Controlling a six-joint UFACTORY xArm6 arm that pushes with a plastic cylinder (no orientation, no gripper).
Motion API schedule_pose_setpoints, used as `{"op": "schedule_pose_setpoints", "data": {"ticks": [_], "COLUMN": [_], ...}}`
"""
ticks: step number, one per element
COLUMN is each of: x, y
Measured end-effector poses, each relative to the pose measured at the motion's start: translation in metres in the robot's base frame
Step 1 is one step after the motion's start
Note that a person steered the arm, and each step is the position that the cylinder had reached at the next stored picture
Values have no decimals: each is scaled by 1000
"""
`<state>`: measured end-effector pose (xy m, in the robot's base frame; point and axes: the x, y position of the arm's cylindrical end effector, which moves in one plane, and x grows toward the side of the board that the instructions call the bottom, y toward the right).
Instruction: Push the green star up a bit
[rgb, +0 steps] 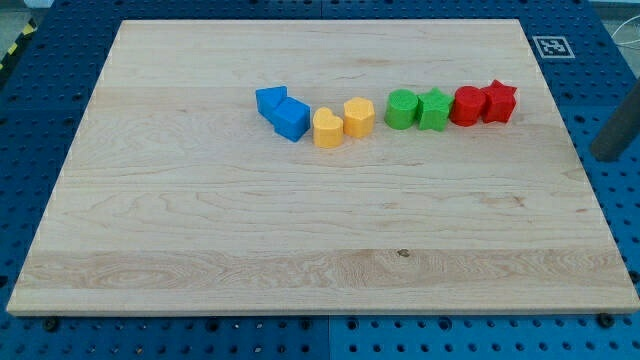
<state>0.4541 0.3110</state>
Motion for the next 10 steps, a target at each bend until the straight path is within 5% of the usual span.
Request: {"op": "schedule_pose_setpoints", "data": {"ticks": [3, 7, 10], "x": [16, -75, -96], "y": [-142, -177, -181]}}
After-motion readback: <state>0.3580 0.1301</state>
